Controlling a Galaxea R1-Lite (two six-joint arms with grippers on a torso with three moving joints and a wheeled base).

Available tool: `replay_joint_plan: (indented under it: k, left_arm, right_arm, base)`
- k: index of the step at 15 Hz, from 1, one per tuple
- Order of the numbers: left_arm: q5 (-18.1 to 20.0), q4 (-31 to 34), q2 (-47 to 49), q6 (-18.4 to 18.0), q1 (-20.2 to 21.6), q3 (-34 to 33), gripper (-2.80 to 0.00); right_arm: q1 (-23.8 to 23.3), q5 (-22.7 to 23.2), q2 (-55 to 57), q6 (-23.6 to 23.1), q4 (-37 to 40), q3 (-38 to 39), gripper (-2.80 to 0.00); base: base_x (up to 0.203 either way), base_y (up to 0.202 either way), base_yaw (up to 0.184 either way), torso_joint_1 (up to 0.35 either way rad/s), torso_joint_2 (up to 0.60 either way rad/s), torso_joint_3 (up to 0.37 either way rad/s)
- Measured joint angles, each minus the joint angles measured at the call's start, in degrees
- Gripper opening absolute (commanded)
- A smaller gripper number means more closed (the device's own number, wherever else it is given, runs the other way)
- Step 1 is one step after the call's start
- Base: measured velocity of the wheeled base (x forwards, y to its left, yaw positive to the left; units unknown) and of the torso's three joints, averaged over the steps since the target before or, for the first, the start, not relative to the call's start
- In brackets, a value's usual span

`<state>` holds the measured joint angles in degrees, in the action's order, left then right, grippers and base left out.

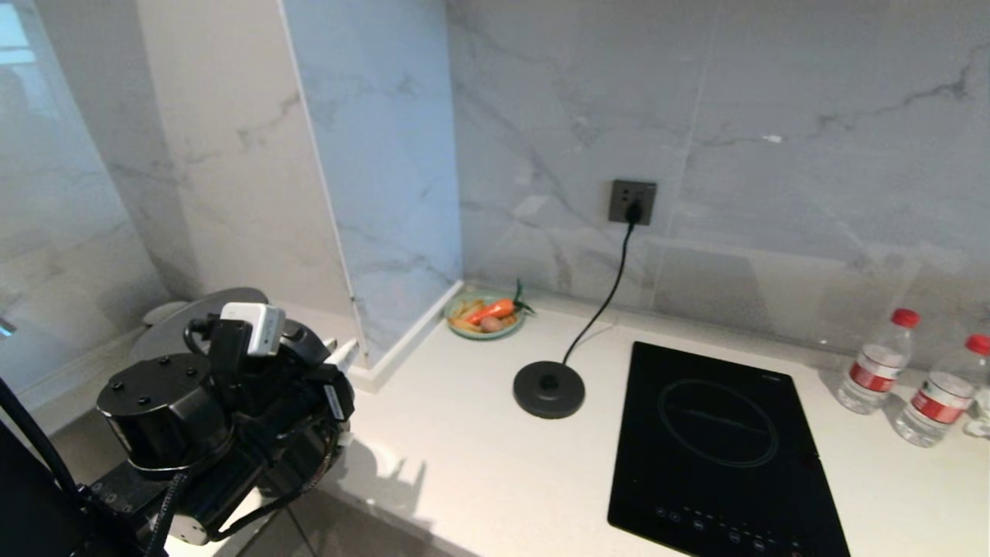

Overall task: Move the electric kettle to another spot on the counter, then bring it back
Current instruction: Place it on the power base

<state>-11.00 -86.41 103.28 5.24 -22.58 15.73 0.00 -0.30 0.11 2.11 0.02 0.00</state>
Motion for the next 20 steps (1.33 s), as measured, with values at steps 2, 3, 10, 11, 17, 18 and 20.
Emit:
replay_joint_plan:
  k: [2,3,10,11,17,18,20]
  left_arm:
    - [-0.50,0.00,-0.06,-0.02,-0.05,-0.02,-2.80]
    - [-0.54,0.01,-0.06,-0.05,-0.07,-0.02,-2.80]
    - [-0.61,-0.02,0.16,0.01,-0.49,-0.10,-2.80]
    - [-0.81,-0.04,0.24,-0.01,-0.60,0.04,-2.80]
    - [-2.54,-0.10,0.77,-0.15,-0.49,-0.24,-2.80]
    - [-2.51,-0.35,0.80,-0.30,-0.49,-0.38,-2.80]
    - [-2.42,-0.48,0.85,-1.82,-0.46,-0.63,-2.80]
  right_arm:
    - [0.00,-0.05,0.00,0.00,-0.02,0.00,-2.80]
    - [0.00,-0.02,0.00,0.00,-0.01,0.00,-2.80]
    - [0.00,-0.04,0.00,0.01,-0.02,0.00,-2.80]
    - [0.00,-0.02,0.00,0.00,-0.02,0.00,-2.80]
    - [0.00,-0.05,0.00,0.00,0.00,0.00,-2.80]
    - [0.00,-0.02,0.00,0.01,0.00,0.00,-2.80]
    - [0.00,-0.04,0.00,0.00,-0.02,0.00,-2.80]
  base:
    - [0.003,0.007,-0.176,0.002,0.00,0.002]
    - [0.005,0.010,-0.173,-0.001,0.00,0.001]
    - [0.003,0.007,-0.168,-0.001,0.01,0.003]
    - [0.001,0.004,-0.094,0.002,0.01,0.004]
    - [0.000,0.000,0.000,0.000,0.00,0.000]
    - [0.000,0.000,0.000,0.000,0.00,0.000]
    - [0.000,0.000,0.000,0.000,0.00,0.000]
